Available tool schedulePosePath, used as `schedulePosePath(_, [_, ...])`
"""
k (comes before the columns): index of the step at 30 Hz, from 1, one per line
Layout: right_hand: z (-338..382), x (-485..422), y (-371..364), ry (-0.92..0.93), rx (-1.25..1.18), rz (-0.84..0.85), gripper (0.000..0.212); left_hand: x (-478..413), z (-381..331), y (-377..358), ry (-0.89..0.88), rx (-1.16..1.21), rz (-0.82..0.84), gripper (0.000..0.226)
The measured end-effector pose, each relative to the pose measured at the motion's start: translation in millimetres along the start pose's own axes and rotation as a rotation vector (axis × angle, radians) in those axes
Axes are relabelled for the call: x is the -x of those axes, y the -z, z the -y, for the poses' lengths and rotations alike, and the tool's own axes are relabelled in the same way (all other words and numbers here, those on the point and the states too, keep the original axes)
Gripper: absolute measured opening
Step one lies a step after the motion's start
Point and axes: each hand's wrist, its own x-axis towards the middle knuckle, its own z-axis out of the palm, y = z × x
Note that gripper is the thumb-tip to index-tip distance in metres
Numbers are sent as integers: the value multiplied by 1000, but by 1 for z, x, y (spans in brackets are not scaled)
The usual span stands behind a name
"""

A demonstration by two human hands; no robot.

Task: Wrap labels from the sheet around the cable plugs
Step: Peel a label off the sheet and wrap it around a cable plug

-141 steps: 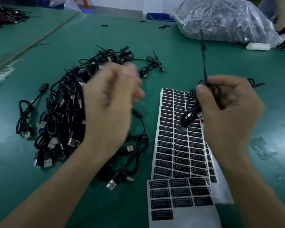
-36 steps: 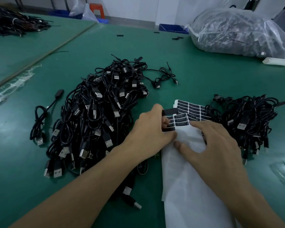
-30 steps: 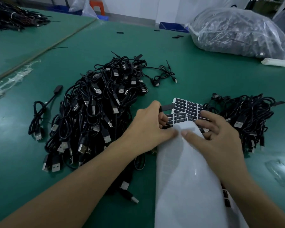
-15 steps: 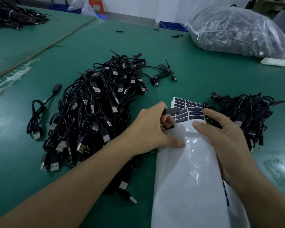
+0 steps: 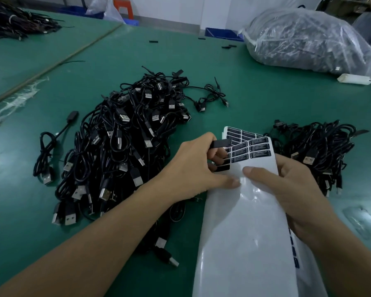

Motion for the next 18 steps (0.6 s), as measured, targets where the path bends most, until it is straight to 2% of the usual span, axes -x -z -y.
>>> schedulePosePath(2, [-2, -1, 0, -18, 37, 20, 10, 1, -1, 0, -5, -3, 12, 56])
schedulePosePath(8, [1, 0, 3, -65, -82, 52, 29, 1, -2, 1, -56, -75, -20, 59])
schedulePosePath(14, [3, 0, 4, -109, -124, 59, 23, 2, -3, -2, -47, 31, 61, 50])
schedulePosePath(18, [0, -1, 0, -129, -105, -7, 11, 2, -1, -3, -70, 45, 65, 43])
